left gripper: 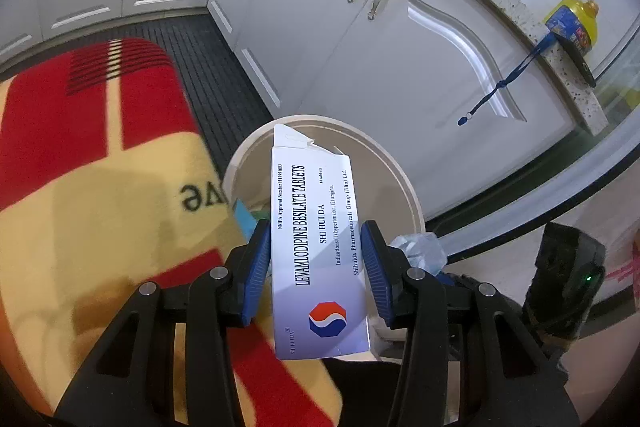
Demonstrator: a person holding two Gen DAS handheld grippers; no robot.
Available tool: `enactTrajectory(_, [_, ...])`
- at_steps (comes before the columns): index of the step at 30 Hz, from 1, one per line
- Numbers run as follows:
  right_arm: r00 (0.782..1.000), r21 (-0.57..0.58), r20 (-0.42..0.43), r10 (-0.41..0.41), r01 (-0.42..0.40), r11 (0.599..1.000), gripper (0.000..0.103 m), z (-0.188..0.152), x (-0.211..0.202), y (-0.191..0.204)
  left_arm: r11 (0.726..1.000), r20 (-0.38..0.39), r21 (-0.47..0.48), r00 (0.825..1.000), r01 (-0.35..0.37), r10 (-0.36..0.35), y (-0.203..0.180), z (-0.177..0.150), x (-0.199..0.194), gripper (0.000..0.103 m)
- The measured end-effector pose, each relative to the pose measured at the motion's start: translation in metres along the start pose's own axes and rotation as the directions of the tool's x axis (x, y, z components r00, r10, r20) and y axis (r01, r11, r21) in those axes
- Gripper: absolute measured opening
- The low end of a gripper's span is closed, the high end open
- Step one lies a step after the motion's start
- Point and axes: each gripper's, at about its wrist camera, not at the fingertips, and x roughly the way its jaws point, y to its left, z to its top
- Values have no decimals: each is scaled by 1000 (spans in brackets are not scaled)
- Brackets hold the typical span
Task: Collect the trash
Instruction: 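Carry medicine box and plastic bag toward the white bin, then open both tools over the bin to drop box and bag, then move both tools back over the milk carton and tissue pack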
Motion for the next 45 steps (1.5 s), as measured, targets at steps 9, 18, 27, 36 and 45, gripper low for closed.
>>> enactTrajectory(9, [999, 45, -4, -47, 47, 998, 51, 2, 7, -14, 999, -3, -31, 999, 44, -45, 1, 6, 12, 59])
enactTrajectory(18, [999, 73, -13, -43, 44, 996, 51, -3, 4, -21, 999, 0, -26, 1000, 20, -20, 7, 1, 2, 60])
enactTrajectory(27, [1000, 51, -13, -27, 28, 998, 51, -5, 0, -6, 998, 51, 6, 997, -62, 62, 16, -10, -25, 60])
enactTrajectory(36, [1000, -14, 0, -1, 1, 1000, 53, -4, -8, 30, 990, 100, 24, 985, -141, 138, 31, -27, -57, 60])
enactTrajectory(45, [999, -94, -7, 52, -52, 994, 57, -8, -4, 80, 979, 121, -31, 971, -202, 205, 67, -48, -95, 60])
